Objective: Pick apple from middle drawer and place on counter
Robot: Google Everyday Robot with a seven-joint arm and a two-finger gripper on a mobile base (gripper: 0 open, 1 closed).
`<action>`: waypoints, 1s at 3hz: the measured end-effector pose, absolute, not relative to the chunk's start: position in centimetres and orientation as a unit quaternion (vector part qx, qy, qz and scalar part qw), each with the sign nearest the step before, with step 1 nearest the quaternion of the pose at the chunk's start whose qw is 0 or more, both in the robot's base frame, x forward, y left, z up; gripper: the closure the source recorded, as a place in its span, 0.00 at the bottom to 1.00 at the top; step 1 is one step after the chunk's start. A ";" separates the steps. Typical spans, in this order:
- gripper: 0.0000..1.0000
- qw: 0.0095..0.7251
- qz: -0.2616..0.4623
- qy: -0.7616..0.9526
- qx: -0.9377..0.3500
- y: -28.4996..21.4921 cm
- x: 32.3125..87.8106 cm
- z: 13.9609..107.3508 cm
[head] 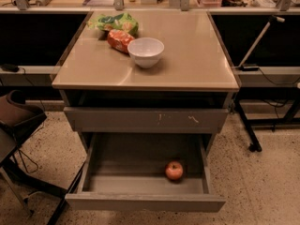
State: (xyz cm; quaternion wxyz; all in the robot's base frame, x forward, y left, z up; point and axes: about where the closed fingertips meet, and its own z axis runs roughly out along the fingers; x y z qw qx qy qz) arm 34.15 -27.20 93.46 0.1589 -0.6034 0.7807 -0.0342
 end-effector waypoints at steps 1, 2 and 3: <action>0.00 0.159 -0.034 0.781 -0.603 -27.5 33.5 93.2; 0.19 0.159 -0.034 0.781 -0.603 -27.9 32.9 92.9; 0.16 0.159 -0.034 0.781 -0.603 -27.9 32.9 92.9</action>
Offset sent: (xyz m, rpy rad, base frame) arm 0.0504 0.0710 -0.3677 0.7808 0.6244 -0.2094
